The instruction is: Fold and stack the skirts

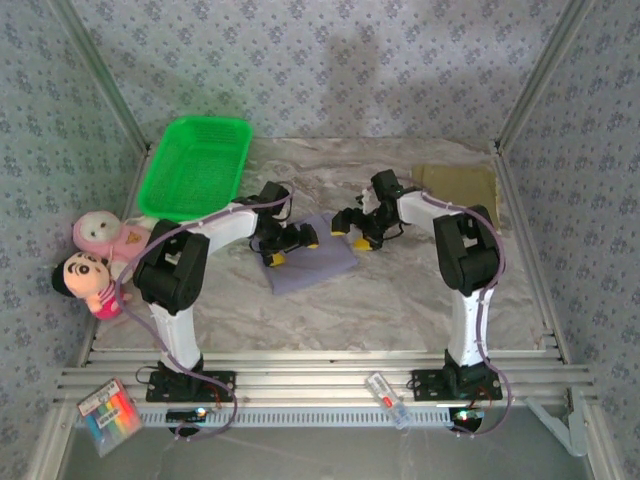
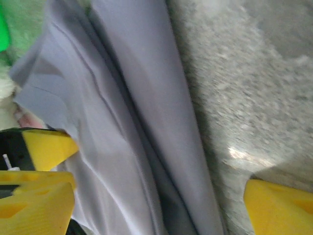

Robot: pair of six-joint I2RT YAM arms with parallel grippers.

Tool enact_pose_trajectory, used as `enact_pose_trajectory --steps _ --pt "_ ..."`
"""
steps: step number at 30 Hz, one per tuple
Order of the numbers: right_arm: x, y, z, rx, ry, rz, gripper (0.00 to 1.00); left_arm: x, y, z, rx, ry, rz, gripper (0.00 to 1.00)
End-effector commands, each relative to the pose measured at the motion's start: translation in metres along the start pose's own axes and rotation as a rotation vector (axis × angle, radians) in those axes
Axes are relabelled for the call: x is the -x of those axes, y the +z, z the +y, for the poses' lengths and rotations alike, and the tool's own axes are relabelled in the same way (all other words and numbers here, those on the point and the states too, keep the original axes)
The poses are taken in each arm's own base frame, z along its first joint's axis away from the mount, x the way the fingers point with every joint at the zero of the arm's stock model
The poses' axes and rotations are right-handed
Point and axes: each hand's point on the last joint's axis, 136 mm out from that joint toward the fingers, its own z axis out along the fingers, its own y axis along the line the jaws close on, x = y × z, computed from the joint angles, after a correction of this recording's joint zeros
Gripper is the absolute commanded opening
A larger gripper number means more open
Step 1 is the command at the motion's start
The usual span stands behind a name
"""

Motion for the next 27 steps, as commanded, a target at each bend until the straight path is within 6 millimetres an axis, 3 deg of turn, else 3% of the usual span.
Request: enact_pose_trajectory --steps 1,8,10,16,21,25,27 --pt "-0.021 0.024 0.005 0.039 0.029 0.111 0.88 -0.024 0.022 0.061 0.214 -0.061 0.096 1.00" --pt "-0.024 0.040 0.024 0.135 0.039 0.116 0.76 -0.025 0.023 0.062 0.212 -0.059 0.101 1.00" --pt "-0.023 0.042 0.017 0.113 0.061 0.105 0.73 -0.025 0.023 0.061 0.209 -0.058 0.100 1.00" --pt "-0.017 0.048 -0.014 -0.003 0.140 0.058 0.46 -0.025 0.023 0.060 0.197 -0.054 0.093 1.00" --pt "-0.015 0.052 -0.020 -0.029 0.142 0.042 0.24 -0.025 0.022 0.053 0.160 -0.048 0.103 1.00" --pt "-0.014 0.048 -0.020 -0.063 0.121 0.002 0.00 -0.022 -0.001 0.026 0.077 -0.005 0.078 1.00" --pt "-0.014 0.045 -0.023 -0.078 0.122 -0.015 0.00 -0.017 -0.023 0.010 0.041 0.033 0.038 1.00"
